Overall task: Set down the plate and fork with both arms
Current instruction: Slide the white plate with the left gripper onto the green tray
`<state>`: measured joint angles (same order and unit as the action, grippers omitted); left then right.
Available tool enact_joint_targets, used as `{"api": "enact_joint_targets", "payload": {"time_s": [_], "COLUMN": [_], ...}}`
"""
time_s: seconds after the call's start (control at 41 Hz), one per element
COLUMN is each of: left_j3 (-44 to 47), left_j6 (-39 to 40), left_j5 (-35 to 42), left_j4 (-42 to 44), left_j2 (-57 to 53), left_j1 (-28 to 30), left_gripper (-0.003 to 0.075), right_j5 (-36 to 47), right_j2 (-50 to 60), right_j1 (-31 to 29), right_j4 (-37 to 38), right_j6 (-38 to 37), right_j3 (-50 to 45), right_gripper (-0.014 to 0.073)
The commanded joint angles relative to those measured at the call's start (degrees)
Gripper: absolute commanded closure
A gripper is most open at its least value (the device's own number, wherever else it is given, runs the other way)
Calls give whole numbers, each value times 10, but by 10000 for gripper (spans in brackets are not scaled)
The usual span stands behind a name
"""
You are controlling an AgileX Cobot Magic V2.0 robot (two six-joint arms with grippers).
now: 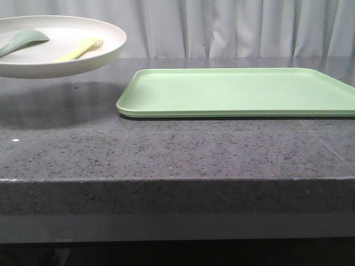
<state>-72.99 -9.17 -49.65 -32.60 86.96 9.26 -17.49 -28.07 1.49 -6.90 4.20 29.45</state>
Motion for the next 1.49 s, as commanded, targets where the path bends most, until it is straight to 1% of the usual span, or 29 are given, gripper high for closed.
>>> {"api": "enact_joint_targets", "payload": {"time_s": [0.0,0.147,0.44,0.708,0.83,0.952,1.05,1.465], "left_j3": [-23,-56,-202,-338,-382,-406,-409,-409], "left_j6": [-1,9,62,97,110,127,140,141], "left_j5": [46,48,49,54,54,52,56,56], "left_j4": [-42,-42,-42,-41,-40,-34,-23,-20], "left_j2": [-22,12,140,251,289,317,326,330], "left_j1": [-24,-79,-227,-310,-332,-338,-338,-338], "left_gripper": [738,738,738,738,738,738,738,733], "right_j5": [43,43,38,38,38,38,38,38], "right_j2": [-6,-6,-6,-6,-6,-6,-6,-6], "right_j1": [0,0,0,0,0,0,0,0], "right_j4": [-1,-1,-1,-1,-1,-1,-1,-1], "right_j6": [2,2,2,2,2,2,2,2], "right_j3": [22,22,22,22,22,22,22,22], "right_gripper": [-50,-50,-50,-50,-50,-50,-50,-50]}}
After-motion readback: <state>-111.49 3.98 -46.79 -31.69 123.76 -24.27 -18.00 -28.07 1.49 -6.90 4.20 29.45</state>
